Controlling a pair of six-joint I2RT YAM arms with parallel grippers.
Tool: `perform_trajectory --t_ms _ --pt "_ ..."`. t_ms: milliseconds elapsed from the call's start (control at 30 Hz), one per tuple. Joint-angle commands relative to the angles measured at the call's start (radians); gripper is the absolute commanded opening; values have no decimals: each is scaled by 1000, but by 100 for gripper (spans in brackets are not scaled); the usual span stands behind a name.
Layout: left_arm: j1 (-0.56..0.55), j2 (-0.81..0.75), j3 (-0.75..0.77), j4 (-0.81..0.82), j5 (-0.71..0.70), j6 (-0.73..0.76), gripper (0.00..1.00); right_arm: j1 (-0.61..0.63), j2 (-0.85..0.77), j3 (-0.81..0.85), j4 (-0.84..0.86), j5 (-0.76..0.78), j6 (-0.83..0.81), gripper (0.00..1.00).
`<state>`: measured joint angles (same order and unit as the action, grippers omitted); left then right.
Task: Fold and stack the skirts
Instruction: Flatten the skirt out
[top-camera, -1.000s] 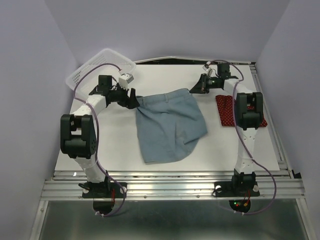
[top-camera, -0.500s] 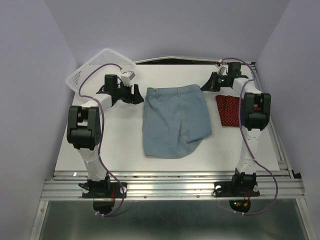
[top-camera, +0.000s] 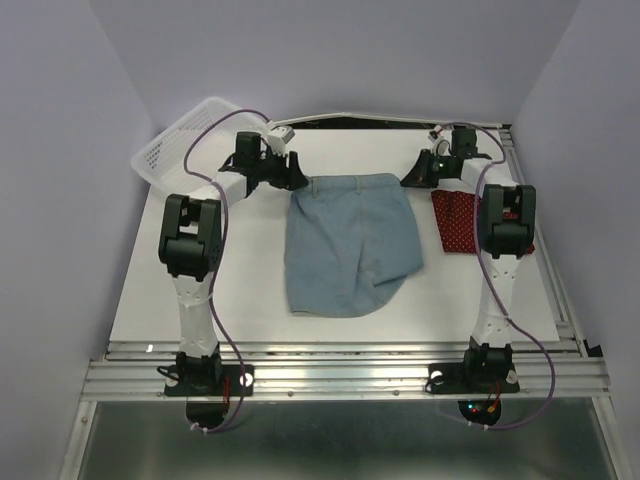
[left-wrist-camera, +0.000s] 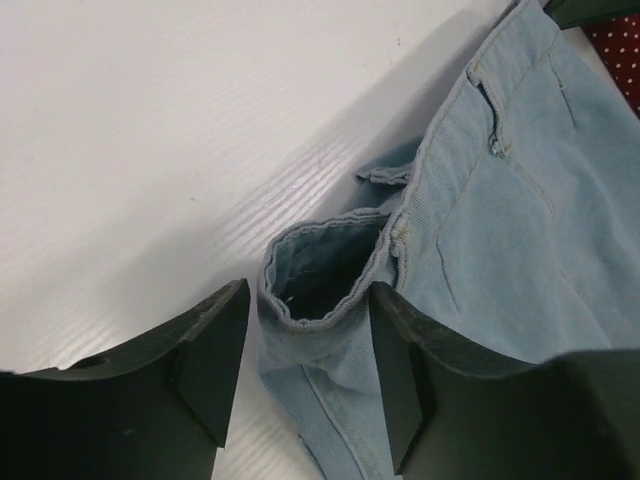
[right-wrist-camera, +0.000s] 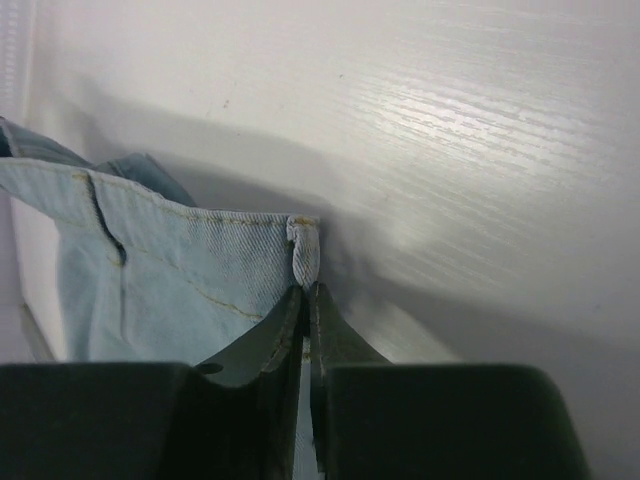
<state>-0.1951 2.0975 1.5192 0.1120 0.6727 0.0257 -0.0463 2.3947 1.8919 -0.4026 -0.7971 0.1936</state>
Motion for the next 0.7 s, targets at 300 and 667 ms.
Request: perform_trajectory --t_ms 300,667 --pt "17 44 99 -12 102 -52 0 -9 129 177 56 -216 112 68" --pt "29 139 234 -170 111 65 0 -9 210 55 623 -514 703 46"
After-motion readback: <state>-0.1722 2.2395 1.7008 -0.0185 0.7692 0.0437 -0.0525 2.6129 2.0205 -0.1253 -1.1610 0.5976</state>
